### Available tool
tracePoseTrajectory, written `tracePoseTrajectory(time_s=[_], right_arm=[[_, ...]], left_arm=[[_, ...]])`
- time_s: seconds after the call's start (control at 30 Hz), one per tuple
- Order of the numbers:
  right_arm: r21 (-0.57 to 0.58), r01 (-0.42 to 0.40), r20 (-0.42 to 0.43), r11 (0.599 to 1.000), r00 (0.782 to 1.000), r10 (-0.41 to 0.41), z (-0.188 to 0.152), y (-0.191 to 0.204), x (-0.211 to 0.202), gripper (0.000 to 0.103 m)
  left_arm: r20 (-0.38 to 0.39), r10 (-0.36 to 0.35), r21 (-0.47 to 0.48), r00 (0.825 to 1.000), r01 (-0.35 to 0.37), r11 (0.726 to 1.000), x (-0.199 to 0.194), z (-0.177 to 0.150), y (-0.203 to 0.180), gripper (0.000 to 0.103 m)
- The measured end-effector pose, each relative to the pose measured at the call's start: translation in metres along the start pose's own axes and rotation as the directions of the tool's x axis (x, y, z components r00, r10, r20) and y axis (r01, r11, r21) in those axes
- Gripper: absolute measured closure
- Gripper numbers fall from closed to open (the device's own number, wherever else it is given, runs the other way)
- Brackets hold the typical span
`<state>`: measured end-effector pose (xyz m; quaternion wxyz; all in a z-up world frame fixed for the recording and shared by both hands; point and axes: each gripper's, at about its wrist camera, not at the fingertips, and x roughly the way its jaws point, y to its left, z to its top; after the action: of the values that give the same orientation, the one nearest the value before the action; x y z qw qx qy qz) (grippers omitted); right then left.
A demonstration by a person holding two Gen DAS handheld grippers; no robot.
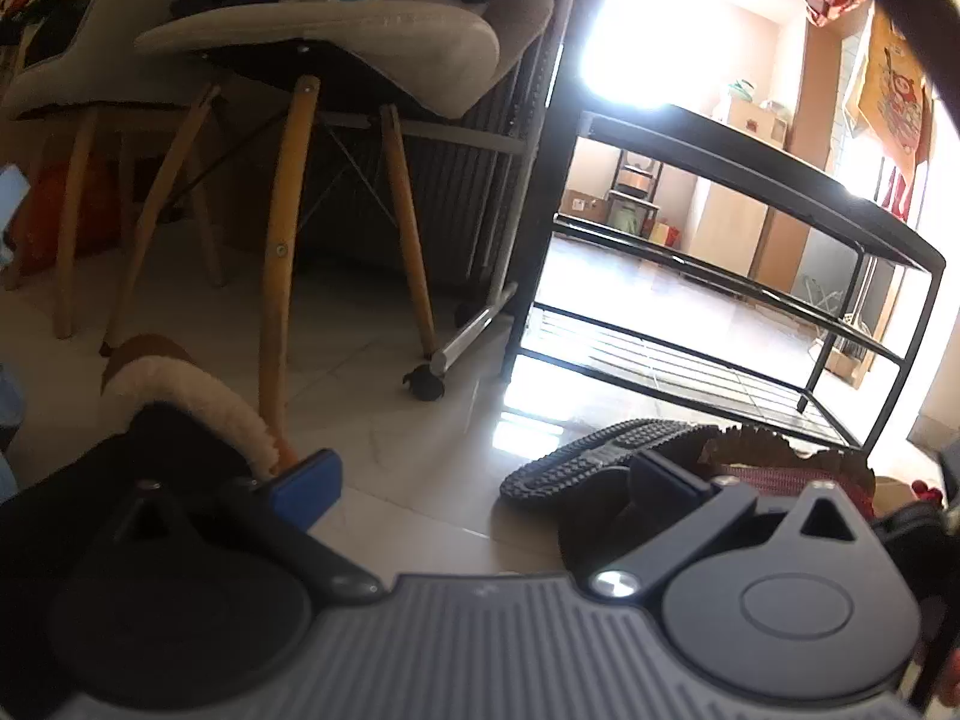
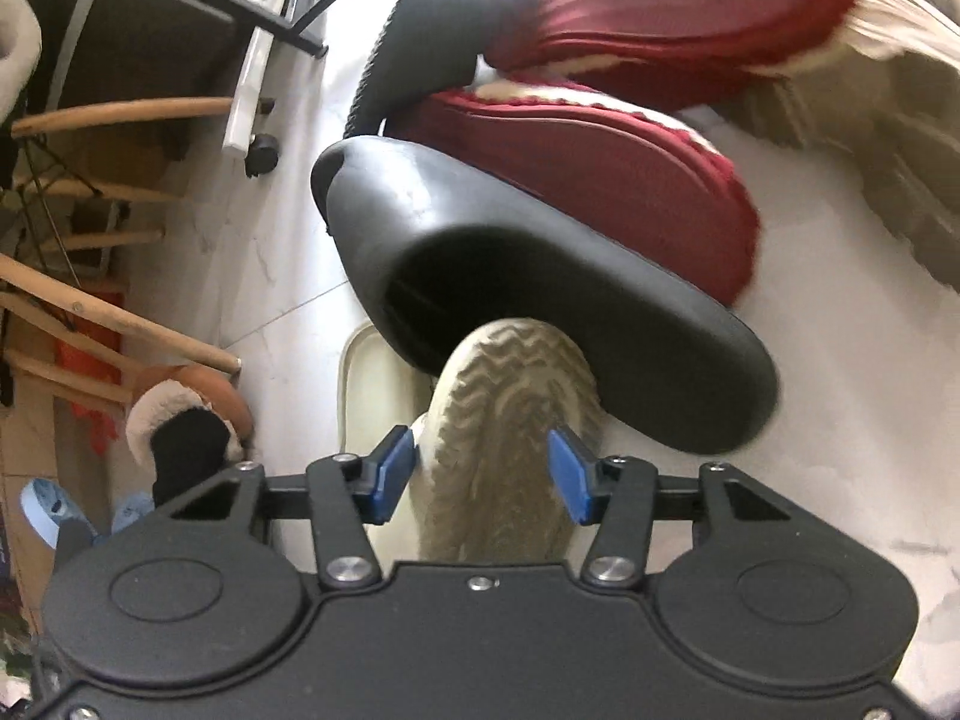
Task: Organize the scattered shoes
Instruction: 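Carry the slide with the right tool and lower it beside its matching slide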
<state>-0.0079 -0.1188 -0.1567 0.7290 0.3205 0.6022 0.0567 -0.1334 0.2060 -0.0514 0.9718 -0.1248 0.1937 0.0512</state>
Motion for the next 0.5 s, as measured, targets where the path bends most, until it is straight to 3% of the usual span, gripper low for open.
tracePoseTrajectory(time_s=[0.33, 0.4, 0.5], right_arm=[[0.090, -0.020, 0.023, 0.996, 1.000, 0.018, -0.020, -0.050, -0.030, 0.049], [0.026, 0.007, 0.030, 1.000, 1.000, -0.007, -0.022, -0.049, -0.034, 0.046], [-0.175, 0.028, 0.035, 0.984, 0.999, -0.023, -0.023, -0.026, -0.040, 0.030]], left_arm=[[-0.013, -0.021, 0.013, 1.000, 0.022, 1.000, -0.001, -0.004, -0.006, 0.001], [-0.013, -0.030, 0.019, 0.999, 0.030, 0.999, -0.002, -0.004, -0.009, 0.001], [-0.006, -0.042, 0.032, 0.999, 0.042, 0.999, -0.004, -0.005, -0.013, 0.001]])
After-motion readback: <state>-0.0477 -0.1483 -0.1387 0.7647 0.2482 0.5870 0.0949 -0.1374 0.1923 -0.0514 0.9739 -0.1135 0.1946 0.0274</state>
